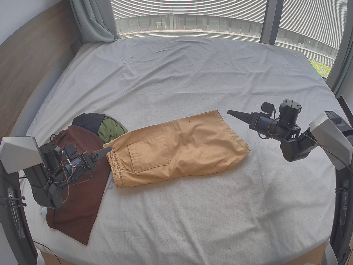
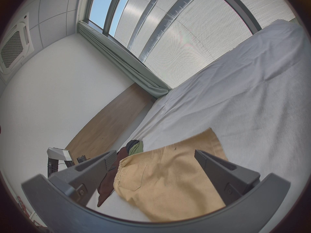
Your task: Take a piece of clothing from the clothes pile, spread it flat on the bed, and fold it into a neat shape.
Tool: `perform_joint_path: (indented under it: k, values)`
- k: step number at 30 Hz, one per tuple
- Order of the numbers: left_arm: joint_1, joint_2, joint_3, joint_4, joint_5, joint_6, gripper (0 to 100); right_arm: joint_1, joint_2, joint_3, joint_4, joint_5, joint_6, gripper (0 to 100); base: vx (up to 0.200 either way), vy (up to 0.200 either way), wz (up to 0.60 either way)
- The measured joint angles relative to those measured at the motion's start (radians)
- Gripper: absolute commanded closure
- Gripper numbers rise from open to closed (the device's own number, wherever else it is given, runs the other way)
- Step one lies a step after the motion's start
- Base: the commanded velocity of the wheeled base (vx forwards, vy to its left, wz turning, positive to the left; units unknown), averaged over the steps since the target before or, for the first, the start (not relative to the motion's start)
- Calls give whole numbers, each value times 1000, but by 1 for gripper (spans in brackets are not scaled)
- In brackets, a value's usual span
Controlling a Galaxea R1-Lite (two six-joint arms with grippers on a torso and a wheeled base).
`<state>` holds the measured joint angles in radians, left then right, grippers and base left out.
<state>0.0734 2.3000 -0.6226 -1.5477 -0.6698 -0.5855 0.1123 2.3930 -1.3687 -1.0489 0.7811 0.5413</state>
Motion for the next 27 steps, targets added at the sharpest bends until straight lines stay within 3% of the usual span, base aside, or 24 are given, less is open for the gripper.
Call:
perform_joint_path:
  k: [6, 13, 27]
  values:
    - [-6, -31, 24, 0, -3, 0, 0, 4, -69, 269, -209, -18, 14, 0, 0, 0, 0]
    - [-14, -78, 52, 0, -5, 0, 0, 10, -105, 514, -475, -45, 93, 0, 0, 0, 0]
    - [-35, -140, 85, 0, -2, 49, 0, 60, -79, 623, -491, -77, 101, 0, 0, 0, 0]
